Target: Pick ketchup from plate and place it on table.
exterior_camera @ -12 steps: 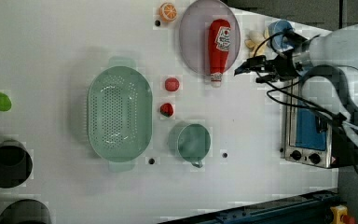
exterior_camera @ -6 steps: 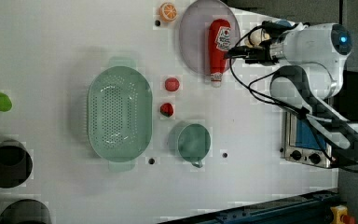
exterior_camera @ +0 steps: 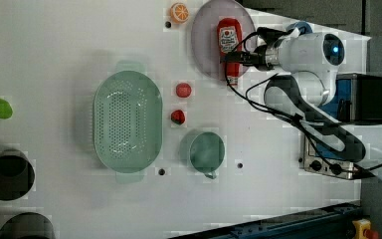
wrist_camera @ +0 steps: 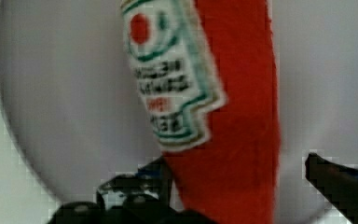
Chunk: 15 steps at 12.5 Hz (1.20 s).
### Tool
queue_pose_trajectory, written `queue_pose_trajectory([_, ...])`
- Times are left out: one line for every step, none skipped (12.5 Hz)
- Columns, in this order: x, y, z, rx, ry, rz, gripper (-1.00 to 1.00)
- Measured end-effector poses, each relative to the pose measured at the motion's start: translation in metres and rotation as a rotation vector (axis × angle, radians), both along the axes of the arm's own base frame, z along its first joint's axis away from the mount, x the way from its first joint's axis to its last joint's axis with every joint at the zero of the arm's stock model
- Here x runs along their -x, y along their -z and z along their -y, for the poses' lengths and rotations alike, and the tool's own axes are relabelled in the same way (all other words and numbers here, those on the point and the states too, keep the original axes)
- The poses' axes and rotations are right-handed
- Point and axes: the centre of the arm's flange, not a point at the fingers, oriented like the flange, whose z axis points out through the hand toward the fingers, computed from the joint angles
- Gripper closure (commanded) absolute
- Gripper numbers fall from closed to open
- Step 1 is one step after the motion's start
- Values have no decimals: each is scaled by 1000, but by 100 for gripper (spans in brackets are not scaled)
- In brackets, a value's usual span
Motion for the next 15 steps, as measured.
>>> queue_pose_trajectory([-1,8,-1,-5,-4,11,-100])
queue_pose_trajectory([-4,16,-1,-4,-7,11,-92])
queue_pose_trajectory([-5,21,0,-3,-5,10,-68])
queue_pose_trajectory([-7,19,0,-7,-6,26,-43])
queue_pose_trajectory([-10,14,-3,-9,-14,36,-24])
queue_pose_trajectory([-12,12,-4,-9,-17,46,-24])
queue_pose_trajectory([-12,12,-5,-12,-15,51,-24])
queue_pose_trajectory([-12,12,-6,-16,-14,50,-24])
queue_pose_trajectory([-13,11,-6,-17,-15,55,-24])
queue_pose_trajectory([-14,10,-7,-20,-15,70,-24])
queue_pose_trajectory([-14,10,-6,-22,-13,73,-24])
queue_pose_trajectory([-13,8,-5,-21,-11,70,-24])
queue_pose_trajectory([-11,2,-1,-16,-7,64,-24])
queue_pose_trajectory([-11,-11,4,-3,0,46,-24])
queue_pose_trajectory([-11,-31,10,9,13,28,-24])
